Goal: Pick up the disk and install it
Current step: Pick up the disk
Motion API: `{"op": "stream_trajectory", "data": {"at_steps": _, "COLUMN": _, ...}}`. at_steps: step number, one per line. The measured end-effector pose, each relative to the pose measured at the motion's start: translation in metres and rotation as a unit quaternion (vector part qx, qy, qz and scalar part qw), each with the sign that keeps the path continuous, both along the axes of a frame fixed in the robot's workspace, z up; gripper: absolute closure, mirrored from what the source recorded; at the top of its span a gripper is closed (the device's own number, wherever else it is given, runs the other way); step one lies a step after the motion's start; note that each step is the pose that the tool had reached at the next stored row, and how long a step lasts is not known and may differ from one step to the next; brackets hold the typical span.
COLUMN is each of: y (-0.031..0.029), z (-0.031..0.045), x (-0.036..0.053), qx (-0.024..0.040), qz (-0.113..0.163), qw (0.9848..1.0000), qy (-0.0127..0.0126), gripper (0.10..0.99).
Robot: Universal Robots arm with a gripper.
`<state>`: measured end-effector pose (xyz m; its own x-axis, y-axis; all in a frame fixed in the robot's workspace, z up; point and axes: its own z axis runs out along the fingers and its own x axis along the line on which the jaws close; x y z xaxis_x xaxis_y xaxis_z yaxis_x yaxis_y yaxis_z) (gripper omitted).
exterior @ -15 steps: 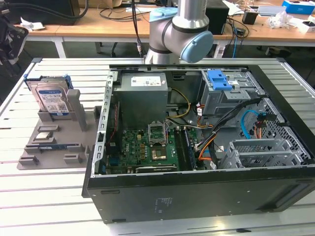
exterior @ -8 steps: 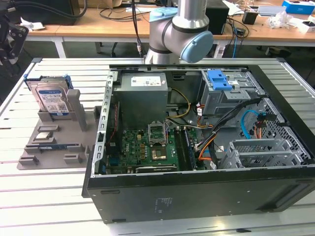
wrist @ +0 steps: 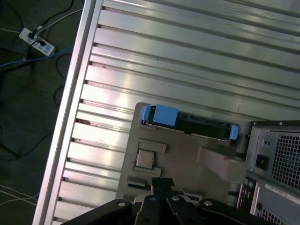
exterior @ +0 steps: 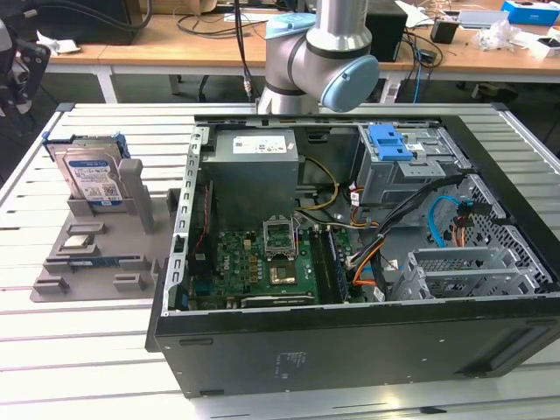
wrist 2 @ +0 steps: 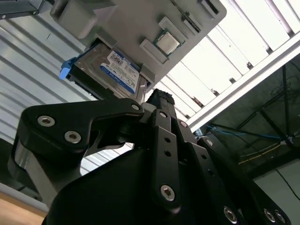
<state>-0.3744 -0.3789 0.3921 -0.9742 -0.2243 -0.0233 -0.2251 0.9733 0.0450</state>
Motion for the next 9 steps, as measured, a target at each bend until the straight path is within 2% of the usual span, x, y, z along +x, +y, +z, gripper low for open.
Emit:
{"op": "stream_trajectory", "data": {"at_steps": 3, "y": 0.0, "z": 0.0, "x": 0.0, "qx": 0.0, "qz": 0.022, "qw": 0.9998, "qy": 0.0, "gripper": 0.98}}
{"op": "stream_trajectory", "data": {"at_steps": 9, "y": 0.0, "z": 0.0, "x": 0.0, "qx": 0.0, "qz": 0.048, "qw": 0.9989, "qy": 0.0, "gripper": 0.98}}
